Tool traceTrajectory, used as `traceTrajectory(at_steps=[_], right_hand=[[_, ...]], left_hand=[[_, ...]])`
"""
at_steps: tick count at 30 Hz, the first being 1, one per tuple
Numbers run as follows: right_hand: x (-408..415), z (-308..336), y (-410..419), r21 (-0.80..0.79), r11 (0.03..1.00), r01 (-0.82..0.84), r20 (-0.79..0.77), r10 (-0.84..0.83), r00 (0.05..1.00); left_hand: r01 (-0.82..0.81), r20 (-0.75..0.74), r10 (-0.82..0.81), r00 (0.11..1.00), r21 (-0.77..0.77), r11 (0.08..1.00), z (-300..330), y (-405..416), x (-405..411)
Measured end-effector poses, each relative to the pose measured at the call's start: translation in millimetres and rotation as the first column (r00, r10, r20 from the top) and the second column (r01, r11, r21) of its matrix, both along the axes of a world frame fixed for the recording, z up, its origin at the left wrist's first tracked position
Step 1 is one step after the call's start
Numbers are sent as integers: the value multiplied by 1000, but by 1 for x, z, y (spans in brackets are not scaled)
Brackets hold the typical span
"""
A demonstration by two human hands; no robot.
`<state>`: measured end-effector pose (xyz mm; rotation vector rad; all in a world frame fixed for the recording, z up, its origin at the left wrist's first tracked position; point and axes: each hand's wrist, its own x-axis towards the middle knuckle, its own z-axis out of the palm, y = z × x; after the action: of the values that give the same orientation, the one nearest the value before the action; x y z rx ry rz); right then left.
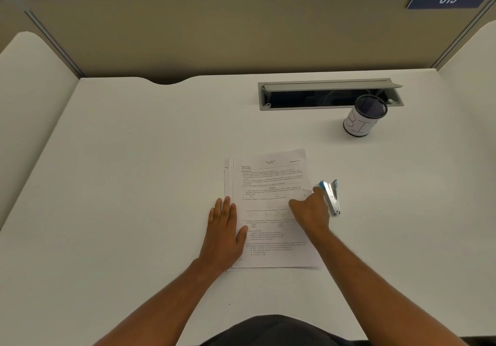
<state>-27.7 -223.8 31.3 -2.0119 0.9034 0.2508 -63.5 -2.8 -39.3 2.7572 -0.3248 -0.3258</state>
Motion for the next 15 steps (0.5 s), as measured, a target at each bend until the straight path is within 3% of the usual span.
traceTrajectory(at_steps=[4, 15], right_hand=[[6, 0, -6, 97, 995, 38, -29, -36, 999], [3, 1, -2, -12, 999, -31, -51, 30, 998]], left_hand=[[9, -7, -9, 1000, 5, 1000, 0, 0, 0], [2, -1, -2, 1000, 14, 1000, -2, 1, 0]])
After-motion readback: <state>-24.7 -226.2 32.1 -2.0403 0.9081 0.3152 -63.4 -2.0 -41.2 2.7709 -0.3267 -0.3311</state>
